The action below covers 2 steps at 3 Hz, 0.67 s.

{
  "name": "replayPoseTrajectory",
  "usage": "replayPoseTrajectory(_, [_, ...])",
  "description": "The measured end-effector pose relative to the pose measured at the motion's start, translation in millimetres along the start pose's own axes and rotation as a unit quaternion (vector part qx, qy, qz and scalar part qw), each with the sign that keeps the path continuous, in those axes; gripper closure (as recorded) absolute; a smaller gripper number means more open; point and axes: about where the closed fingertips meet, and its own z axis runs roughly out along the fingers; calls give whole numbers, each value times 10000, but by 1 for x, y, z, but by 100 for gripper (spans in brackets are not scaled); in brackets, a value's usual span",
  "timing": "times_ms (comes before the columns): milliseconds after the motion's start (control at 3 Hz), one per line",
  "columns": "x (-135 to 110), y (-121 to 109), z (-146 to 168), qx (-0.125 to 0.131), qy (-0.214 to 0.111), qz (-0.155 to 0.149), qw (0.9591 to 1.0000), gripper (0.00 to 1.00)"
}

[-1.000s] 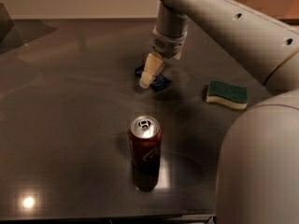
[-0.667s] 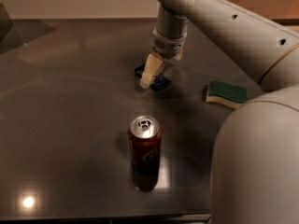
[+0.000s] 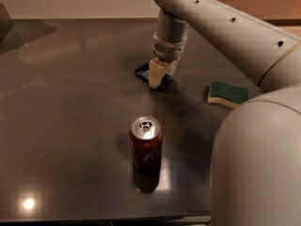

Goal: Move rxbar blueberry near coke can

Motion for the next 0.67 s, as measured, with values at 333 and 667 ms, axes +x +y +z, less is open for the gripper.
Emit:
replayPoseTrajectory(333, [4,1,3,-39,36,18,10000,65])
replayPoseTrajectory(667, [3,2,0,-39,35,18,10000,87])
